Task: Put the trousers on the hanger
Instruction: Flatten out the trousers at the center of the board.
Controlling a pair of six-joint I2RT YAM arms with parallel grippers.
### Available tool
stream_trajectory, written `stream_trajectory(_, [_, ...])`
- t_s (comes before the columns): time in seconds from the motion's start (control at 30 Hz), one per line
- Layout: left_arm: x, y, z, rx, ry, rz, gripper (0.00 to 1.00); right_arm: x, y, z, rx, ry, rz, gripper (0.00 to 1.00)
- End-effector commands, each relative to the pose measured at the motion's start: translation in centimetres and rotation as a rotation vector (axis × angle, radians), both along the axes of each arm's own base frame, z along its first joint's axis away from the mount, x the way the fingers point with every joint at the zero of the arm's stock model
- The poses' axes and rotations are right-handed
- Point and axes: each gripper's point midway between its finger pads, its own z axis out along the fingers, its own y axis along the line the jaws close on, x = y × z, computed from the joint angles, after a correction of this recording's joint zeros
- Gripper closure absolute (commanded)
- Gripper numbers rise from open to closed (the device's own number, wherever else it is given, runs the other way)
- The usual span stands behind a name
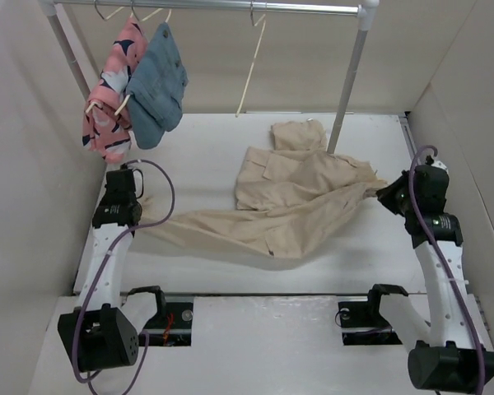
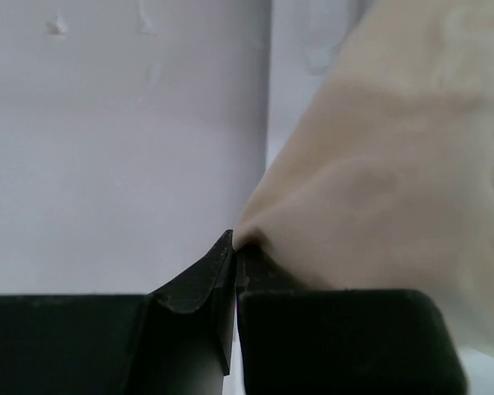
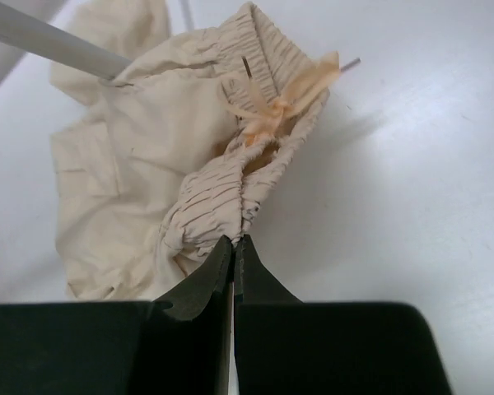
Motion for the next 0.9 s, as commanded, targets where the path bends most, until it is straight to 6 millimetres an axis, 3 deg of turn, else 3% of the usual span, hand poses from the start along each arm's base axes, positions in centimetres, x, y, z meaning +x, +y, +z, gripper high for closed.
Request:
stream_trajectory(0.0, [-0.6, 2.8, 3.1, 0.137, 0.001, 0.065, 1.0, -3.1, -2.1, -2.8, -0.057, 0.17, -0.101, 1.0])
stream_trajectory(0.13, [-1.3, 4.8, 2.9, 0.176, 0.068, 0.115, 1.0, -2.5, -2.4, -1.7, -0.015, 0.12, -0.164, 1.0])
stream_trajectory(0.23, [-1.3, 4.2, 0.5, 0.073, 0.098, 0.115, 1.0, -1.1, -1.9, -1.7, 0.006, 0.105, -0.135, 1.0])
stream_trajectory(0.3, [-0.3, 3.9, 0.1, -0.004, 0.098, 0.12, 1.0, -0.2, -2.0, -0.1, 0.005, 0.071, -0.135, 1.0])
stream_trajectory(0.33, [0.0, 4.0, 0.3, -0.033, 0.094, 0.128, 1.0, 0.7, -2.1, 2.6, -0.005, 0.005, -0.13, 1.0])
stream_trajectory(0.47, [0.5, 5.0, 3.4, -0.13, 0.042, 0.167, 1.0, -0.4, -3.4, 5.8, -0.058, -0.026, -0.193, 1.0])
stream_trajectory(0.53, [-1.0, 6.0, 3.4, -0.117, 0.056, 0.194, 1.0, -1.6, -3.6, 5.1, -0.025, -0.028, -0.245, 1.0])
stream_trajectory(0.57, [-1.8, 6.4, 2.7, -0.111, 0.088, 0.208, 1.0, -2.5, -3.4, 2.5, -0.005, 0.025, -0.259, 1.0])
stream_trajectory(0.63, [-4.6, 6.7, -0.4, -0.125, 0.186, 0.249, 1.0, -4.0, -3.0, 1.1, 0.074, 0.004, -0.312, 1.0])
stream_trajectory(0.7, [-6.5, 6.6, -3.3, -0.154, 0.285, 0.265, 1.0, -5.8, -2.6, -2.5, 0.122, 0.061, -0.351, 1.0])
stream_trajectory(0.73, [-8.7, 6.4, -6.2, -0.192, 0.378, 0.294, 1.0, -6.1, -2.3, -3.4, 0.17, 0.068, -0.375, 1.0])
stream_trajectory(0.8, [-10.4, 6.4, -8.6, -0.226, 0.44, 0.31, 1.0, -7.5, -2.0, -6.2, 0.2, 0.134, -0.408, 1.0])
stream_trajectory(0.87, [-12.7, 6.9, -11.3, -0.266, 0.488, 0.377, 1.0, -8.4, -2.5, -6.6, 0.206, 0.124, -0.46, 1.0])
